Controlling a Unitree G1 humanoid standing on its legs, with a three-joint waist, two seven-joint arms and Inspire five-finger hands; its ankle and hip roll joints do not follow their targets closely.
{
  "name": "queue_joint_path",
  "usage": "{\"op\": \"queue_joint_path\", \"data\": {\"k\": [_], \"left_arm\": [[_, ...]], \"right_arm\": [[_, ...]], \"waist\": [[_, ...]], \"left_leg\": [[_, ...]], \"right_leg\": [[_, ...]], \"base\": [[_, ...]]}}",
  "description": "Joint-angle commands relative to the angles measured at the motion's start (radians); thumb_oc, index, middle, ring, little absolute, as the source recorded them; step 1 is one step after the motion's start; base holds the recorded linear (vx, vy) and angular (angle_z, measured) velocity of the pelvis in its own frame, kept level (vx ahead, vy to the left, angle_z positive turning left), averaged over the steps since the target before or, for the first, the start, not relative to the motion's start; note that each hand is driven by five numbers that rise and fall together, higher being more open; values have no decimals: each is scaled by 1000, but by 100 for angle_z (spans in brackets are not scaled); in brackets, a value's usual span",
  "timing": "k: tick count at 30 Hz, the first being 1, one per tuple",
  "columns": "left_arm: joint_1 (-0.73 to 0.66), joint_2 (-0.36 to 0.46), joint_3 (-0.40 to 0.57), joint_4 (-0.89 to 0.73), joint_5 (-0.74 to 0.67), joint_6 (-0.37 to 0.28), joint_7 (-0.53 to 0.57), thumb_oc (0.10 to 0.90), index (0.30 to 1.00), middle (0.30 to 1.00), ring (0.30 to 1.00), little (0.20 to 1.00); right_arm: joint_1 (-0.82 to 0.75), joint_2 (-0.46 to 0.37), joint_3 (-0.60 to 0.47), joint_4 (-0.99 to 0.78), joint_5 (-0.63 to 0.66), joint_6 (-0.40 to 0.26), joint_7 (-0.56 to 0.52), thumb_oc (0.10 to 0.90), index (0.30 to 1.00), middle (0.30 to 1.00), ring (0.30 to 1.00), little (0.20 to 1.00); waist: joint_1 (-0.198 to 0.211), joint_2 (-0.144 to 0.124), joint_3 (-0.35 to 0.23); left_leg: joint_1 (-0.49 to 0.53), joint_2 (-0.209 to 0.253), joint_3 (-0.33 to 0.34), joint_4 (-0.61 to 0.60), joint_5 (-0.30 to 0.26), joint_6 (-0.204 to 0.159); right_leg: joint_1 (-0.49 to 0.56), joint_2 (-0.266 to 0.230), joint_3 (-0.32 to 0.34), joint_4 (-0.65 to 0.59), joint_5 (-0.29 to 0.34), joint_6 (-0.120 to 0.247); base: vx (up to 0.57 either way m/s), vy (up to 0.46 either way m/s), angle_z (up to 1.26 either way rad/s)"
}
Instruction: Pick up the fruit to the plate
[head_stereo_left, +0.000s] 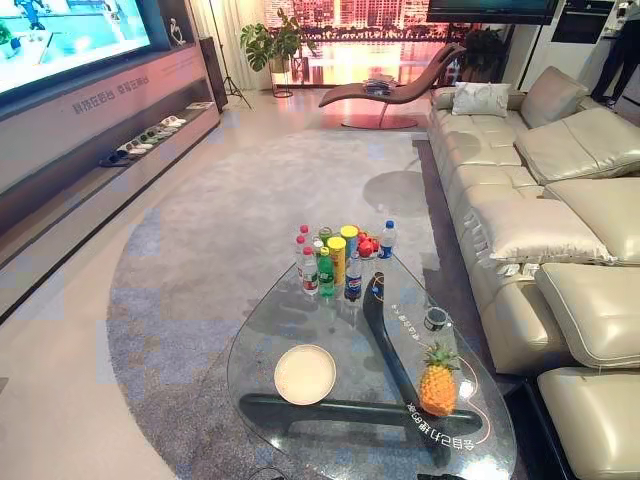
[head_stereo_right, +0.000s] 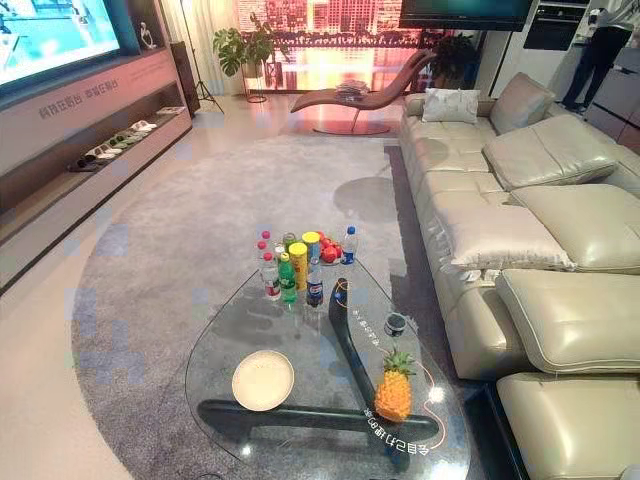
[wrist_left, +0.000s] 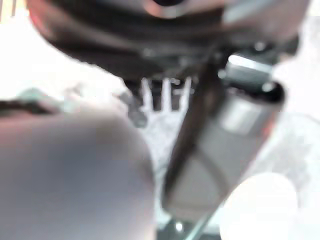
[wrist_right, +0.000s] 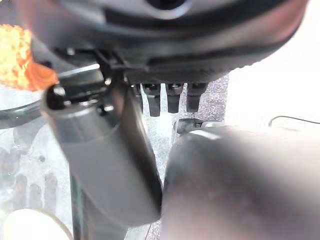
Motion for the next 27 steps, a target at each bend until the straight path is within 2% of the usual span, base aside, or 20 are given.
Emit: {"op": "queue_joint_path", "data": {"k": [1,7,18,23,27], "left_arm": [[-89,-26,-7,52,-6,27,-40,800,900,900,900,900],[-83,-23,-2,47,-23,2,-65,800,900,900,900,900],[-83,-26,-1,49,-17,-20,-28,800,900,900,900,900],[-81,-24,5,50,-10,-41,17,800,900,900,900,900],[-77,-22,14,49,1,-45,28,800,900,900,900,900]], "right_arm": [[-3,28,44,66,-29,13,-6,800,900,900,900,900],[-1,24,39,65,-35,15,-4,800,900,900,900,900],[-3,23,38,72,-33,12,-7,800,900,900,900,900],[-1,19,35,78,-43,-3,-29,800,900,900,900,900],[1,13,23,77,-29,-21,-95,800,900,900,900,900]], "waist": [[15,-29,14],[16,-29,15],[16,-28,20],[16,-28,25],[14,-28,36]], "left_leg": [[29,-20,13,0,-80,-8],[30,-19,13,0,-80,-9],[26,-20,13,0,-76,-9],[23,-20,12,0,-74,-8],[18,-20,13,0,-71,-7]], "right_leg": [[7,-69,-27,4,4,74],[7,-69,-28,4,5,75],[5,-68,-25,4,7,74],[1,-69,-22,4,9,75],[-5,-68,-14,4,13,76]], "base": [[70,55,-15],[0,0,0],[0,0,0],[0,0,0],[0,0,0]]}}
